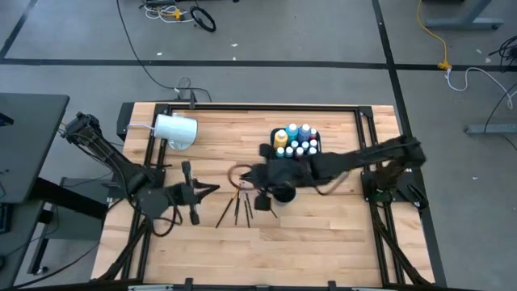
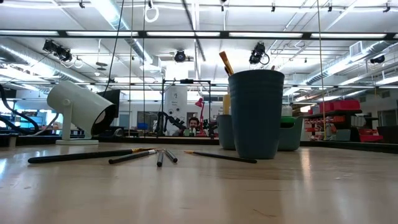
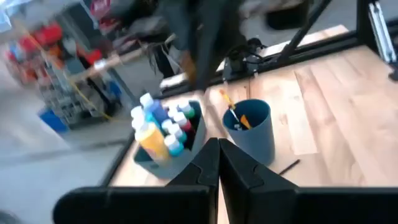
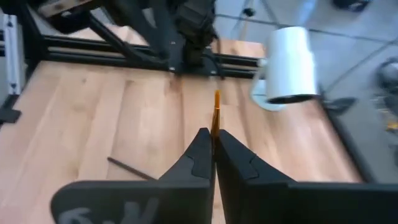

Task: Pick & Place Paint Supplies
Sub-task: Put the gold paint brush into the cup

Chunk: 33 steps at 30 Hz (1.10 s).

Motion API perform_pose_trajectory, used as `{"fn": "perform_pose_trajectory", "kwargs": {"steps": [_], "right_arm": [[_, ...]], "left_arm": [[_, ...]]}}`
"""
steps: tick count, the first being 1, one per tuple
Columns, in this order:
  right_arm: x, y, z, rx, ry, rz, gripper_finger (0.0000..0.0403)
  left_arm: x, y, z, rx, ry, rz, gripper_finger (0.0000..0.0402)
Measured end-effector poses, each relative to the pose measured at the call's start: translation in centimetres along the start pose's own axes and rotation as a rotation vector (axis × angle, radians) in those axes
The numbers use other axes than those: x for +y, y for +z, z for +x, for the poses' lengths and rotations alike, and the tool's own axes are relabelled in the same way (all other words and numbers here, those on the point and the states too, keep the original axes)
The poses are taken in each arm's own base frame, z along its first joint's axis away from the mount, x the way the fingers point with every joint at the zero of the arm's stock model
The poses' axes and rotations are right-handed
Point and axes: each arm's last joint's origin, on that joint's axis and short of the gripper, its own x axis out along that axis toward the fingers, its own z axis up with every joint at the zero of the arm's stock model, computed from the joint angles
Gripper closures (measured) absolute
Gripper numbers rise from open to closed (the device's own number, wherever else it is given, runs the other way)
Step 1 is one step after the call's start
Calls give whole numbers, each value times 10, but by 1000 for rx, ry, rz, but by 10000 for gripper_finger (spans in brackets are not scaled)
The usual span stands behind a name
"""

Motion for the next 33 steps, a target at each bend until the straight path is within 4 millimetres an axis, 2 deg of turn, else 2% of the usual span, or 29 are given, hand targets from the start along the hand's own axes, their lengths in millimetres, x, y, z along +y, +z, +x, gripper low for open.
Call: {"fn": "perform_pose_trajectory", "kwargs": {"steps": [3, 6, 10, 13, 19, 23, 27, 33], "right_arm": [[11, -10, -22, 4, -66, -9, 397], [20, -27, -43, -44, -116, 45, 397], [25, -59, -59, -153, -134, 113, 396], [22, -81, -67, -215, -131, 163, 396], [18, -128, -61, -196, -136, 218, 395], [18, -150, -57, -209, -137, 228, 389], [17, -155, -57, -246, -125, 247, 368], [17, -159, -57, -236, -113, 237, 337]], "left_arm": [[8, -4, -2, 5, 6, -94, 392], [11, -18, 1, 26, 22, -156, 392], [10, -39, 8, 63, 61, -210, 392], [11, -45, 13, 74, 76, -277, 392], [13, -55, 22, 54, 109, -375, 392], [17, -58, 27, 70, 113, -435, 392], [16, -62, 36, 115, 38, -501, 392], [5, -78, 57, 229, -6, -463, 385]]}}
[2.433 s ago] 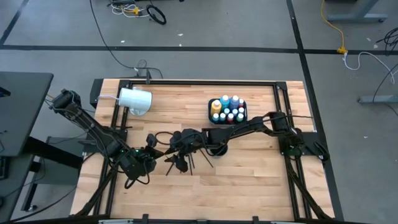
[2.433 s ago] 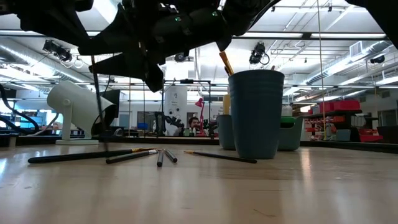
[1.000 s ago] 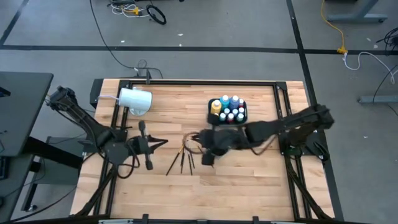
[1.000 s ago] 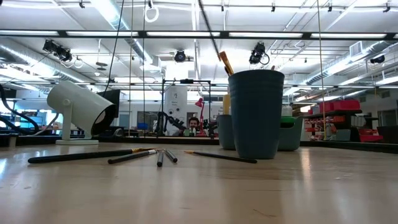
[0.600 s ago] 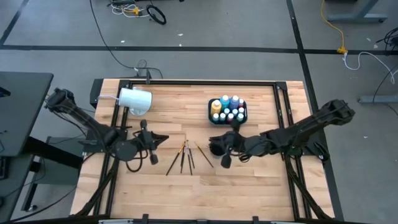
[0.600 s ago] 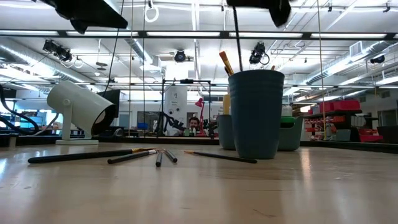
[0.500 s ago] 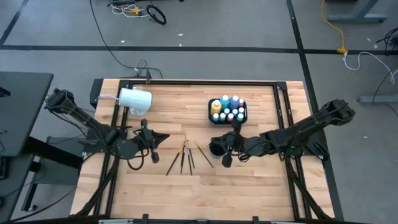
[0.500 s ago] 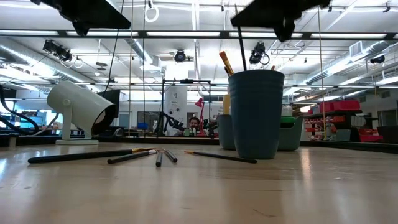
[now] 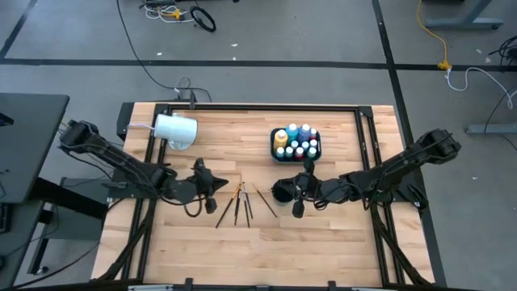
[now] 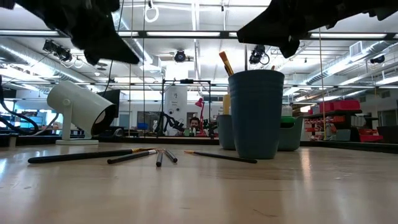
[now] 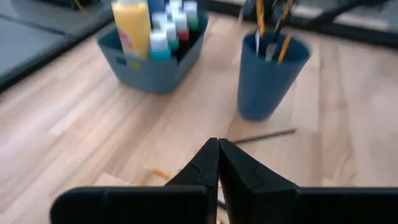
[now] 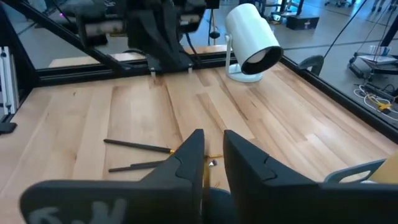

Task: Pick & Place Paint Supplies
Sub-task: Put the gold paint brush into the cup, then put the left gold paint brush into the cup

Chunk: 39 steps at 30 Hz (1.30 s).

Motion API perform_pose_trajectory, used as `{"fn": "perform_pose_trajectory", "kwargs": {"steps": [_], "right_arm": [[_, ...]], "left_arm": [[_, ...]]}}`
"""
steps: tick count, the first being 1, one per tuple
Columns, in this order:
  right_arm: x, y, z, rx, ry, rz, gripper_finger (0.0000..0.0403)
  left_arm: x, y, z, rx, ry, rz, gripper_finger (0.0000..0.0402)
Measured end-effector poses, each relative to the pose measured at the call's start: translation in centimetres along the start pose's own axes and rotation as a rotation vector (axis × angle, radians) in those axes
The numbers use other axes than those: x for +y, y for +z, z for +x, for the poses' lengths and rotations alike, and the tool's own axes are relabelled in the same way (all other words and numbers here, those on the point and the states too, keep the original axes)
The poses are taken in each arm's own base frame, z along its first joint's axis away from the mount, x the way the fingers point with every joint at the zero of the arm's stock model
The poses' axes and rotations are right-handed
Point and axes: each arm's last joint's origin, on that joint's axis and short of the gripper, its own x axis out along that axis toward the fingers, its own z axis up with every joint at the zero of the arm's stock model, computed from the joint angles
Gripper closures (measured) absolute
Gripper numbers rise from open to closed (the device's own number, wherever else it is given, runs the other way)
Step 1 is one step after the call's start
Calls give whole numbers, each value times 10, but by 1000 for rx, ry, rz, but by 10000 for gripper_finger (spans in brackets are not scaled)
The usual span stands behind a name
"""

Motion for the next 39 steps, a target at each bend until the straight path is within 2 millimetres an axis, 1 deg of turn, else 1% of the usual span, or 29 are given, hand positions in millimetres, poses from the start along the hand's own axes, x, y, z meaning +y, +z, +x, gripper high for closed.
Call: {"fn": "perform_pose_trajectory", "kwargs": {"steps": [3, 7, 12, 16, 19, 23, 27, 32, 36, 39], "right_arm": [[0, 0, 0, 0, 1, 4, 328], [1, 0, 0, 2, 12, 2, 313], [0, 0, 0, 0, -1, -1, 289], [0, 0, 0, 0, 2, 3, 274], [0, 0, 0, 1, 3, 3, 267], [0, 0, 0, 2, 4, 3, 267], [0, 0, 0, 2, 4, 2, 268], [0, 0, 0, 2, 4, 2, 266], [0, 0, 0, 2, 5, 2, 266], [0, 0, 0, 2, 5, 2, 266]], "left_arm": [[-1, -10, 14, 58, 20, 22, 370], [0, -21, 30, 133, 38, 42, 339], [4, -34, 54, 199, 72, -21, 293], [6, -44, 74, 252, 39, -62, 260], [8, -52, 88, 277, 35, -103, 240], [13, -64, 101, 311, 80, -129, 226], [18, -71, 107, 337, 120, -152, 224], [20, -71, 109, 338, 125, -160, 236], [21, -71, 108, 342, 128, -157, 263], [21, -71, 108, 344, 133, -155, 298]]}}
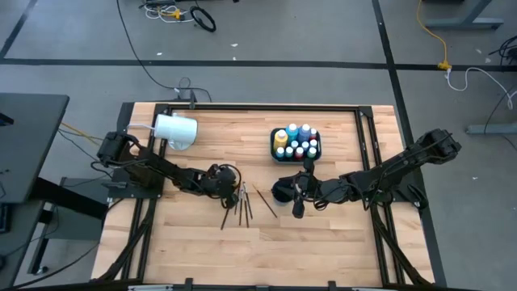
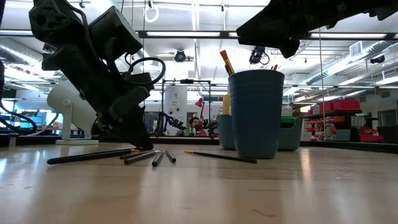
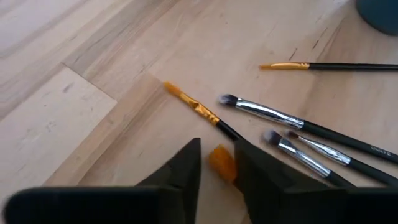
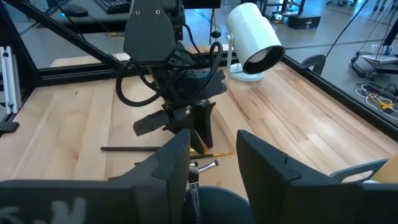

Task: Pick & Place Paint Supplies
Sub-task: Put the left gold paint brush into the cup

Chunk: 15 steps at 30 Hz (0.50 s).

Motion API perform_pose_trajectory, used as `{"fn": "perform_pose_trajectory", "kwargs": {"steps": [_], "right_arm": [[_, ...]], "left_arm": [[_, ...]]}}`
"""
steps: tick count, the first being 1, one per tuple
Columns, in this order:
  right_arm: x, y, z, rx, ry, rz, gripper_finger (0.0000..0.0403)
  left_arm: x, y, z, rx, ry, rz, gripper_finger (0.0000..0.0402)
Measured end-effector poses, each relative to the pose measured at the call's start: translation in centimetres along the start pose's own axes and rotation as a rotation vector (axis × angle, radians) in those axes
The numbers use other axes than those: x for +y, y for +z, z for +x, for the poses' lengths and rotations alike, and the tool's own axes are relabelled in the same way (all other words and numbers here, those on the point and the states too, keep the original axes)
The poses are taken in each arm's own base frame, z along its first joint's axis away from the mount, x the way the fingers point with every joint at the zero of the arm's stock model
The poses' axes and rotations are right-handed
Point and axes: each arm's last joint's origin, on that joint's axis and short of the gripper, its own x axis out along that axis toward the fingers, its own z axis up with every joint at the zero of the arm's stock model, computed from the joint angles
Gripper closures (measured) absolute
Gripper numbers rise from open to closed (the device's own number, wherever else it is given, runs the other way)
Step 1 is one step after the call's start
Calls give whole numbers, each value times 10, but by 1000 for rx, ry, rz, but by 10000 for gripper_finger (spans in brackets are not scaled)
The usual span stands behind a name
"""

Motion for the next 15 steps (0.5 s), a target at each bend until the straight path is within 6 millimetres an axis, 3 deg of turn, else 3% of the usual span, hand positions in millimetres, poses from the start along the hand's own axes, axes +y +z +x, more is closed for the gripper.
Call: {"fn": "perform_pose_trajectory", "kwargs": {"steps": [6, 15], "right_arm": [[0, 0, 0, 0, 0, 0, 266], [0, 3, 0, -27, 5, 18, 266]], "left_arm": [[0, 0, 0, 1, -6, 27, 389], [-2, 11, -11, -51, -40, 23, 396]]}}
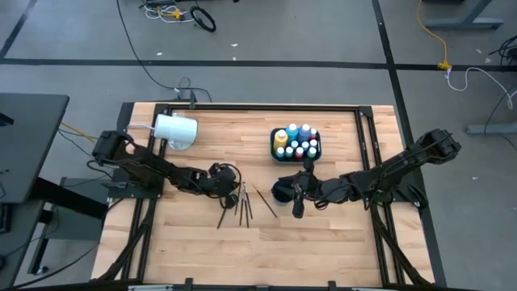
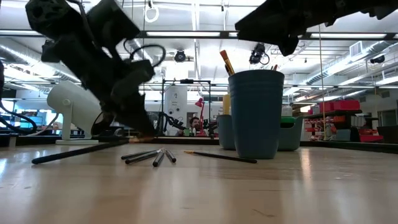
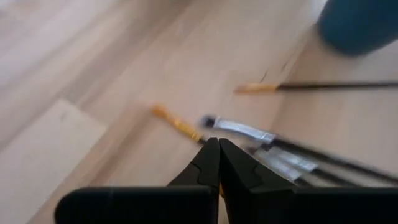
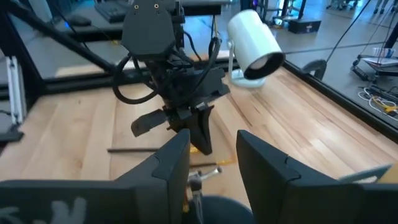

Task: Pick & Place Paint Supplies
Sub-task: Put the left gold paint brush into the cup

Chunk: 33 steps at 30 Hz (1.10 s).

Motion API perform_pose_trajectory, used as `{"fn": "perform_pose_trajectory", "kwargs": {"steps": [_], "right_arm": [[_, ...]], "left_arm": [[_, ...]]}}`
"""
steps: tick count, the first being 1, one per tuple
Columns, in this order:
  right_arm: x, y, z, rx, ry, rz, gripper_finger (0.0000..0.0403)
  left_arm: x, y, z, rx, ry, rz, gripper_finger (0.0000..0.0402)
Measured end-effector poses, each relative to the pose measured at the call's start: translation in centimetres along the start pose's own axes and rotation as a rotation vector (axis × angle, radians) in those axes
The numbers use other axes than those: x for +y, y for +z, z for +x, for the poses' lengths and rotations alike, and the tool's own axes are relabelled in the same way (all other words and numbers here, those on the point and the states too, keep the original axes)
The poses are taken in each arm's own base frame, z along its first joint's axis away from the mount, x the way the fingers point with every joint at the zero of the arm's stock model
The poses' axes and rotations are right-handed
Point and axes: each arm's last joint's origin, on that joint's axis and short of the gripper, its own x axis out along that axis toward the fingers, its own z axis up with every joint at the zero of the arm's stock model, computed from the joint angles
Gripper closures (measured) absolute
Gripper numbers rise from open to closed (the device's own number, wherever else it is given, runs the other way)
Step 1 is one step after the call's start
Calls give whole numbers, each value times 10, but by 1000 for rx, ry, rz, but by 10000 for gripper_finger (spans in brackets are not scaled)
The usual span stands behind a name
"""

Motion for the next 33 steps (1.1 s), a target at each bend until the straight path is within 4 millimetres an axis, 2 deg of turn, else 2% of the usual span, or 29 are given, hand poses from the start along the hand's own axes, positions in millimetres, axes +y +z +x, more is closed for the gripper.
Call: {"fn": "perform_pose_trajectory", "kwargs": {"steps": [7, 12, 16, 23, 28, 33], "right_arm": [[1, 7, 0, -60, 22, 45, 266], [7, 12, 1, -110, 166, 90, 266], [11, 14, 6, -194, 198, 126, 266], [17, -2, 33, -220, 175, 132, 266], [28, 9, 55, -215, 194, 121, 266], [31, 20, 68, -166, 139, 112, 266]], "left_arm": [[-1, 25, -29, -115, -67, 27, 397], [-2, 41, -49, -220, -117, 81, 398], [-3, 52, -66, -298, -175, 114, 399], [-8, 66, -91, -443, -265, 167, 400], [-17, 79, -109, -628, -387, 229, 400], [-27, 86, -125, -800, -511, 351, 400]]}}
